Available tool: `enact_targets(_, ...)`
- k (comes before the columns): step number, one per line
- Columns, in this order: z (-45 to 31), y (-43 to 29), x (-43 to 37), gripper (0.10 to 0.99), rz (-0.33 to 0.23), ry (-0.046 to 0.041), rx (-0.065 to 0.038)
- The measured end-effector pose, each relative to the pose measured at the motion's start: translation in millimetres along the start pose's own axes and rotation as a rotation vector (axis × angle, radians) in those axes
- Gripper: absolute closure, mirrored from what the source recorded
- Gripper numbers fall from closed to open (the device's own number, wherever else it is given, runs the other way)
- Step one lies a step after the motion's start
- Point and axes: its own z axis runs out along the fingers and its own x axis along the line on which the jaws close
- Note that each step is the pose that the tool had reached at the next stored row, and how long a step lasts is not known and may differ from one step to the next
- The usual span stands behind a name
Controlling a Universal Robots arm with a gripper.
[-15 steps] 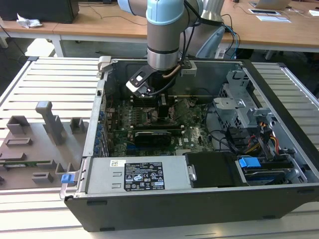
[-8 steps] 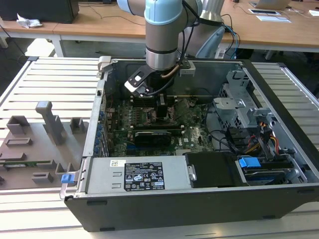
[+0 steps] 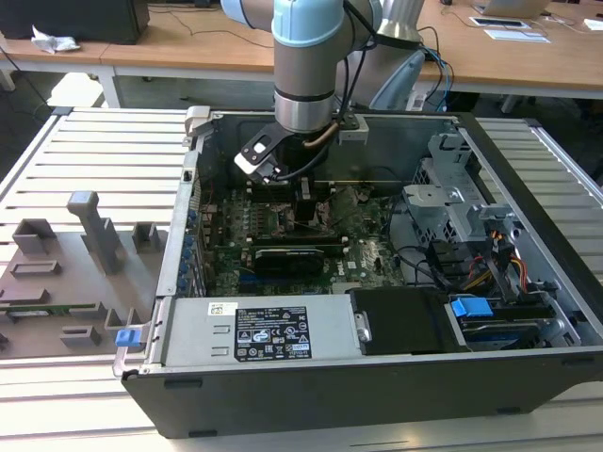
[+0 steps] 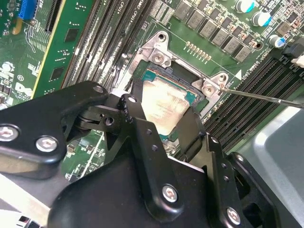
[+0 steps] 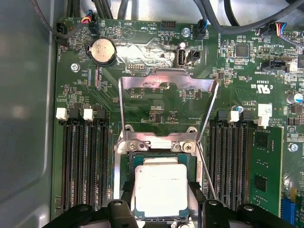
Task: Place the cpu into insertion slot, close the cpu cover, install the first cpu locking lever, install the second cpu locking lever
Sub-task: 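Place the cpu into insertion slot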
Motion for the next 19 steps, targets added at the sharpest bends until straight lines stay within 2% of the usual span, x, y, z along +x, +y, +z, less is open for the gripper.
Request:
enact_targets(6, -0.8, -0.7, 0.0, 0.561, 0.008, 0.0000, 0.000)
enact_targets(11, -1.3, -0.7, -0.1, 0.561, 0.062, -0.0023, 0.002)
enact_targets(19, -0.5, -0.2, 1.3, 0.561, 0.055, -0.0006, 0.001)
